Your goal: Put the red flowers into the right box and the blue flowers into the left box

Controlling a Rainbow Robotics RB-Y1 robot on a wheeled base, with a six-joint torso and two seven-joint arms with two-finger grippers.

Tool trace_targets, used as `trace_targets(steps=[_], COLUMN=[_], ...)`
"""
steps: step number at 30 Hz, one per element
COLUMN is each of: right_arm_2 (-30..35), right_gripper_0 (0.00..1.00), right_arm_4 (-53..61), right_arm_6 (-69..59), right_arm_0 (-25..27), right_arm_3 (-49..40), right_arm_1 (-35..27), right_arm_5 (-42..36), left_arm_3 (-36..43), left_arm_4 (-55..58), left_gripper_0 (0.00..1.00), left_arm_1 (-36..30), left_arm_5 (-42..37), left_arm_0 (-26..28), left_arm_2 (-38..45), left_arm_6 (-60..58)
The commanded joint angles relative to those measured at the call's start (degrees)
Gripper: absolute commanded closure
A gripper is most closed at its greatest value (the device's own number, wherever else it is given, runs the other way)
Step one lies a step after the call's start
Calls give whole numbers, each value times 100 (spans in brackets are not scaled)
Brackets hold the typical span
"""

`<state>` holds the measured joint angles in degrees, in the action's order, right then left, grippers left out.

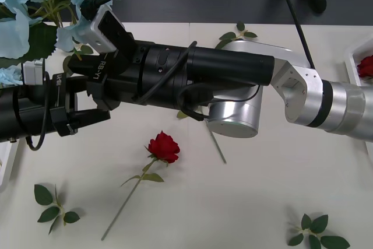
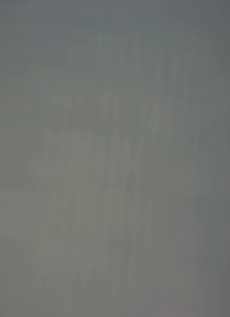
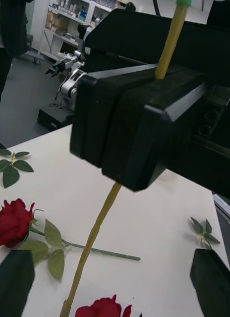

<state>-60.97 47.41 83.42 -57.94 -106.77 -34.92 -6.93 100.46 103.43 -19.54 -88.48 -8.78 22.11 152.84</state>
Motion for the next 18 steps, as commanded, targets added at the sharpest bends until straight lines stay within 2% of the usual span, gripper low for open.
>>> trace_targets(steps=[1,2,3,5,7,18], right_arm_2=[-3,-3,-3,-3,-3,-3], right_gripper_0=[100,100,100,100,100,100], right_arm_4=[-3,-3,-3,-3,-3,-3], right_arm_6=[87,87,87,87,87,87], right_arm_0=[-112,-112,-112,-112,-112,-112], right_arm_3=[-195,-195,-195,-195,-195,-195], right_arm_1=[-85,-85,-85,-85,-85,-85], right_arm_5=[69,69,69,69,69,69], left_arm_3=[44,44,53,44,44,44], left_arm_4=[-43,-78,-87,-87,-87,-43], left_gripper_0=[39,49,54,82,99,100], left_arm_1=[29,38,47,91,108,126], left_arm_5=[59,59,68,86,103,130], left_arm_0=[-168,-186,-194,-194,-194,-194], left_arm_2=[-22,-31,-31,-57,-84,-119], left_arm_6=[211,193,185,149,114,-26])
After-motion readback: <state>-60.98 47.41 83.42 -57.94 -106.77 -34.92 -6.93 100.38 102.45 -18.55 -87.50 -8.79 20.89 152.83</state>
